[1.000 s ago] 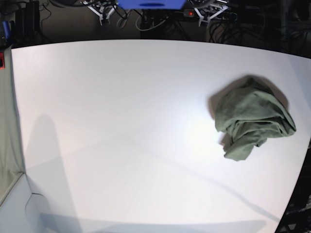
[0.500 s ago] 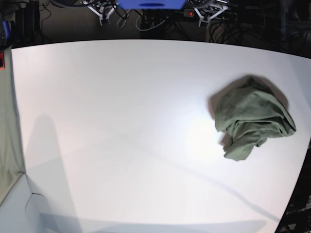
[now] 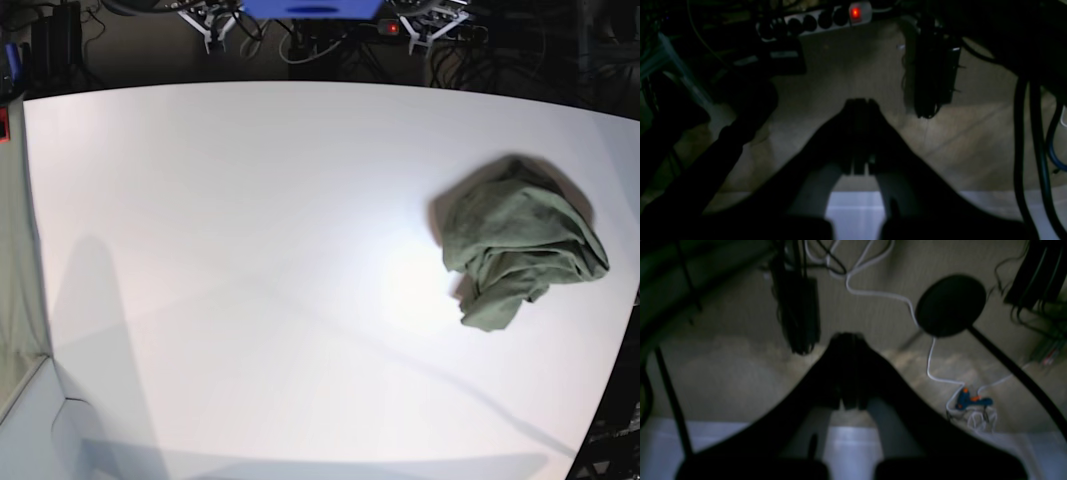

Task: Layout the t-shirt on the table in an organized manner, then fold the t-shirt properly

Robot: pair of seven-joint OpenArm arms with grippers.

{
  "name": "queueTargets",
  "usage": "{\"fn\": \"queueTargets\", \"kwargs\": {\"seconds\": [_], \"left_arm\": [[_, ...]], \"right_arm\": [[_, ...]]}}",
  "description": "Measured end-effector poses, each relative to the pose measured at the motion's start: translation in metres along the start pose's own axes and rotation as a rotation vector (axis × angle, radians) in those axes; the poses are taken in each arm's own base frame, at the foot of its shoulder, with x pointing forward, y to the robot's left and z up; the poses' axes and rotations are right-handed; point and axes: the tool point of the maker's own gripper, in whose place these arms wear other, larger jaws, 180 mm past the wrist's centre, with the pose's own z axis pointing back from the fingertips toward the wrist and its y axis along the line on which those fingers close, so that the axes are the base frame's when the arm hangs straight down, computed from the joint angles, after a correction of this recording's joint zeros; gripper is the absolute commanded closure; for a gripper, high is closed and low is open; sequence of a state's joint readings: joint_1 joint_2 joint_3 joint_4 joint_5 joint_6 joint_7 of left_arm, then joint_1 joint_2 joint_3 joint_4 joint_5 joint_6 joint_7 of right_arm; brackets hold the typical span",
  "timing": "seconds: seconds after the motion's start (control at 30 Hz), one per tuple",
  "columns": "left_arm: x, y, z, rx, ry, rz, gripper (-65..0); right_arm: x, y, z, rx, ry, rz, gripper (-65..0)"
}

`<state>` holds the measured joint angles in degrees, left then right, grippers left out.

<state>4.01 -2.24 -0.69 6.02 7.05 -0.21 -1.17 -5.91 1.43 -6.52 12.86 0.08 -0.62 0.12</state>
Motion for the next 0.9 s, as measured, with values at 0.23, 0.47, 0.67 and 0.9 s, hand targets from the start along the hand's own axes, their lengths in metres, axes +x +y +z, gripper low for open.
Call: {"fn": "queueTargets", "kwargs": {"seconds": [0.23, 0.47, 0.67, 0.9], "left_arm": [[-0.017, -0.003, 0.013, 0.004, -0.066, -0.006, -0.1], [-0.010, 0.001, 0.040, 0.023, -0.191, 0.112, -0.1], [0.011, 0.037, 0.075, 0.068, -0.323, 0.183, -0.1], [0.046, 0.047, 0.133, 0.033, -0.510, 0.253, -0.1]], "right_arm": [[-0.011, 0.006, 0.016, 0.011, -0.080, 0.000, 0.0], [-0.012, -0.004, 0.040, 0.005, -0.171, 0.013, 0.0], [0.001, -0.018, 0.085, -0.012, -0.308, 0.037, 0.0], [0.048, -0.030, 0.165, -0.041, -0.547, 0.025, 0.0]]}}
